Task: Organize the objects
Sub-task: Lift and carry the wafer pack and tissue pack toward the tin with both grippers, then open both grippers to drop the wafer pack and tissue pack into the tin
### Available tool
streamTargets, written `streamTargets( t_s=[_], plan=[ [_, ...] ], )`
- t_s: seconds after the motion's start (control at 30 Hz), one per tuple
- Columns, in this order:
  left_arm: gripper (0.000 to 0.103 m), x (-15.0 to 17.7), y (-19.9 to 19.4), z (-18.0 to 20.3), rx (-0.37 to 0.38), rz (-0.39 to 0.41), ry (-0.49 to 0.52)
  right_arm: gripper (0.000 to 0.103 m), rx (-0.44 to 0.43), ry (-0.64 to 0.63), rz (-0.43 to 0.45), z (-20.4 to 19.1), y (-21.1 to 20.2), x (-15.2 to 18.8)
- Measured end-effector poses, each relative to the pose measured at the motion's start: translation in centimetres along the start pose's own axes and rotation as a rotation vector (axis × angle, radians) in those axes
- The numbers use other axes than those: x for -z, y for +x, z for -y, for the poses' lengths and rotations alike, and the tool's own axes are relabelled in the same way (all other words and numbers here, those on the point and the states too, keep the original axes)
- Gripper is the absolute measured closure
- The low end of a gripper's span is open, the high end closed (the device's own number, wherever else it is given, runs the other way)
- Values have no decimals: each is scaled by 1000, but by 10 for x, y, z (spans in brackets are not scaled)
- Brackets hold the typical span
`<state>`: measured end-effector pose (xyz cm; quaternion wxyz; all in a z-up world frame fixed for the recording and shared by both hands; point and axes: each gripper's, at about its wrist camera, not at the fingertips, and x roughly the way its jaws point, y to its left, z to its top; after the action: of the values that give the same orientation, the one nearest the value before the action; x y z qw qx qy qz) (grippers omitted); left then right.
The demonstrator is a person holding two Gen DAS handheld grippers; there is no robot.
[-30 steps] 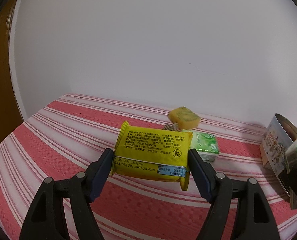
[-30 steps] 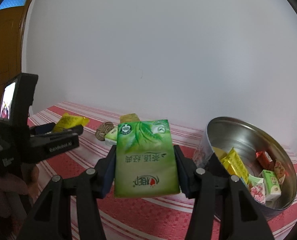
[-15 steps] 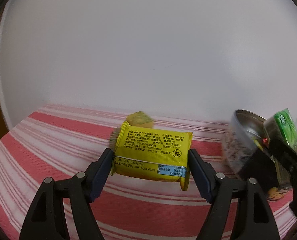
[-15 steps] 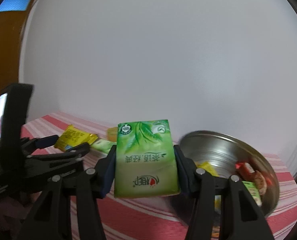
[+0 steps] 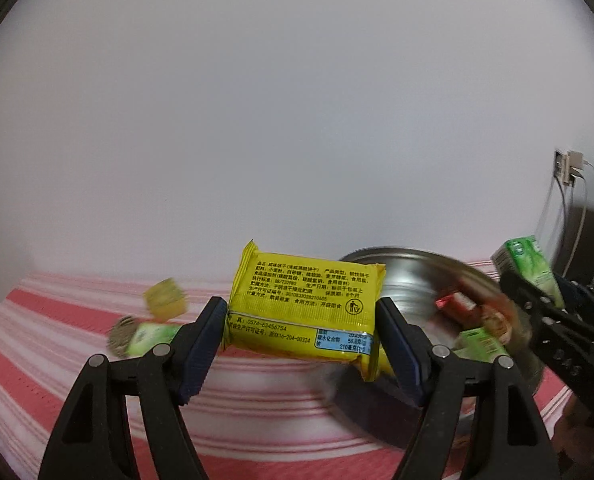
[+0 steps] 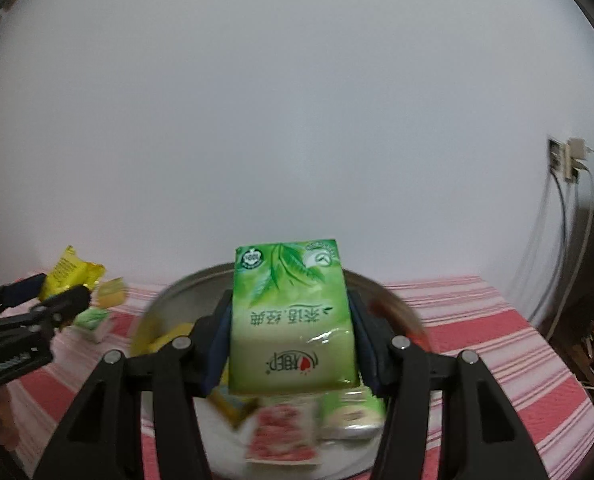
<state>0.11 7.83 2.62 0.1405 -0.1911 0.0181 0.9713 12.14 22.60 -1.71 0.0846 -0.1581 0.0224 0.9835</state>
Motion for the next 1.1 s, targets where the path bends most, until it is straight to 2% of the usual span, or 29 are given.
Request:
streamTargets(
  t_s=[0.13, 0.37, 0.53, 0.67, 0.83, 1.0, 1.1],
  plan=[
    [26, -7, 9, 29, 27, 1, 29, 49, 40, 36, -5, 22, 0, -1],
    [26, -7, 31, 62, 50, -48, 63, 49, 79, 37, -14, 38, 7, -5],
    [26, -5, 48, 73, 46, -98, 90, 49, 104, 48, -30, 52, 24, -6],
    [26, -17, 53, 69, 62, -101, 126, 49, 124, 69, -32, 65, 30, -6],
    [26, -24, 53, 64, 43, -106, 142, 49, 91, 107, -85, 69, 40, -2],
    [26, -22, 63, 81, 41, -167, 143, 49, 75, 75, -88, 57, 41, 1],
    [26, -17, 71, 85, 40, -196, 142, 49, 68, 87, -91, 70, 47, -3]
  ],
)
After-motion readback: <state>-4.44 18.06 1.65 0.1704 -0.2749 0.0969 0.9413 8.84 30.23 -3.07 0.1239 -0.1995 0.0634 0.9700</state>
